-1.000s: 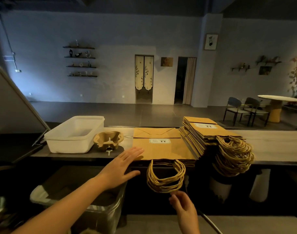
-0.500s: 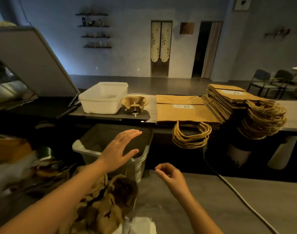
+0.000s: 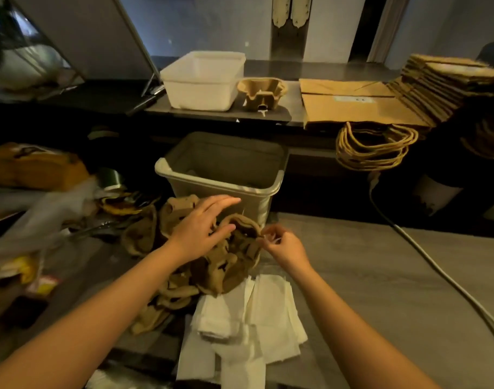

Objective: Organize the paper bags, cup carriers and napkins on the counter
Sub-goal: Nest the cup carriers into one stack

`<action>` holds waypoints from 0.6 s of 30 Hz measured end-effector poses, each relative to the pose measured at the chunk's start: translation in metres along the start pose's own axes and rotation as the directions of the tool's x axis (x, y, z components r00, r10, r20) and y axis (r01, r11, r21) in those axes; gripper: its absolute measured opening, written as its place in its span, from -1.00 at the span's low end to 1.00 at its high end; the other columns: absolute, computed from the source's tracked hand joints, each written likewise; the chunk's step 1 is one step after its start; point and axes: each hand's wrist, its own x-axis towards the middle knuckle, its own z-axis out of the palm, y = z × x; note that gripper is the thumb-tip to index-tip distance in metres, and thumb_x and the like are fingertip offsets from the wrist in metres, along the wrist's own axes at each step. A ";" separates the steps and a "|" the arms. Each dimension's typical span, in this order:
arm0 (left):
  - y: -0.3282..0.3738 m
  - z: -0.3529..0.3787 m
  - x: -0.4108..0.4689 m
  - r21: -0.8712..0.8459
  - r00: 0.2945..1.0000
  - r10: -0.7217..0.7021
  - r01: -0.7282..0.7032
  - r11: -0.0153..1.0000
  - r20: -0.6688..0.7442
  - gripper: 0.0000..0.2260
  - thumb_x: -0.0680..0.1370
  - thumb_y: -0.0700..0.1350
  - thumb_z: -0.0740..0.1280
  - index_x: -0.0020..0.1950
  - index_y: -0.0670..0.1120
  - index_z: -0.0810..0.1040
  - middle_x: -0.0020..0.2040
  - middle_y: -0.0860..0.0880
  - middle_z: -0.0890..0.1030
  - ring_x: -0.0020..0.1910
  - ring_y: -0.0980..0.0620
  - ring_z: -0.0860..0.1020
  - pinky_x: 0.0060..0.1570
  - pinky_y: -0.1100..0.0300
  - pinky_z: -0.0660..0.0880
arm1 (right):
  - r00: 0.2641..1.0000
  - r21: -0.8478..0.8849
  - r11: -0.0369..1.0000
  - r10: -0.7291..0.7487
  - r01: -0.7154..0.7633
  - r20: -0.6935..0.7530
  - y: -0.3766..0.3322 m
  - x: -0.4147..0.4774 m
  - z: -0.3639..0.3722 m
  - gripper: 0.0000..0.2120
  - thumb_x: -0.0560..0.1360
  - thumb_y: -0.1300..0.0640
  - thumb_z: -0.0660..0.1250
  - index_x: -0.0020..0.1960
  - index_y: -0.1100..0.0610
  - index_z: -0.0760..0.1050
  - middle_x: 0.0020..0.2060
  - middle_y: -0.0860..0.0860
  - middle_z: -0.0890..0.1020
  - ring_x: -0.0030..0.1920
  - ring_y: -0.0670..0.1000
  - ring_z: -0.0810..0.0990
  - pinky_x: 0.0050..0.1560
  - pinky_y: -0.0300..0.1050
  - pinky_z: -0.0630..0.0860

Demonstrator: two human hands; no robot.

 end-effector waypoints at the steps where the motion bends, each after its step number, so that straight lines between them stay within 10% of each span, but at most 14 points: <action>1: 0.000 0.002 -0.005 -0.028 0.999 -0.032 0.032 0.999 0.019 -0.58 0.53 0.15 0.17 0.37 0.12 0.28 0.31 0.08 0.39 0.34 0.12 0.33 0.30 0.29 0.26 | 1.000 0.012 1.000 0.007 -0.007 0.010 -0.001 -0.002 0.004 -0.79 0.47 0.05 0.39 0.07 0.10 0.53 -0.07 0.03 0.53 -0.15 -0.06 0.47 -0.40 -0.47 0.30; 5: 0.002 0.009 -0.025 -0.008 0.951 -0.249 0.254 0.967 0.183 -0.59 0.56 0.09 0.24 0.39 0.19 0.27 0.39 0.12 0.30 0.41 0.10 0.23 0.35 0.14 0.25 | 0.989 -0.020 0.999 -0.029 0.032 0.148 -0.006 -0.013 0.016 -0.81 0.48 -0.01 0.37 0.06 0.01 0.52 -0.03 -0.02 0.49 -0.13 -0.09 0.47 -0.31 -0.39 0.37; 10: 0.005 0.024 -0.030 0.437 0.757 -0.463 0.261 0.861 0.461 -0.40 0.51 0.23 0.22 0.48 0.25 0.03 0.51 0.10 0.09 0.49 -0.01 0.06 0.37 -0.04 0.21 | 0.990 -0.026 0.999 -0.020 0.024 0.139 -0.003 -0.017 0.024 -0.80 0.53 0.05 0.30 0.14 0.03 0.52 -0.03 -0.06 0.43 -0.10 -0.11 0.45 -0.38 -0.47 0.37; 18: 0.003 0.015 -0.015 0.186 0.758 -0.476 0.442 0.878 0.446 -0.69 0.51 0.12 0.29 0.22 0.23 0.32 0.33 0.09 0.35 0.27 0.02 0.36 0.16 0.07 0.42 | 0.988 -0.067 0.996 -0.061 0.052 -0.144 0.008 0.007 0.018 -0.76 0.53 0.06 0.31 0.18 0.06 0.50 0.06 -0.04 0.45 0.04 -0.09 0.43 -0.03 -0.20 0.40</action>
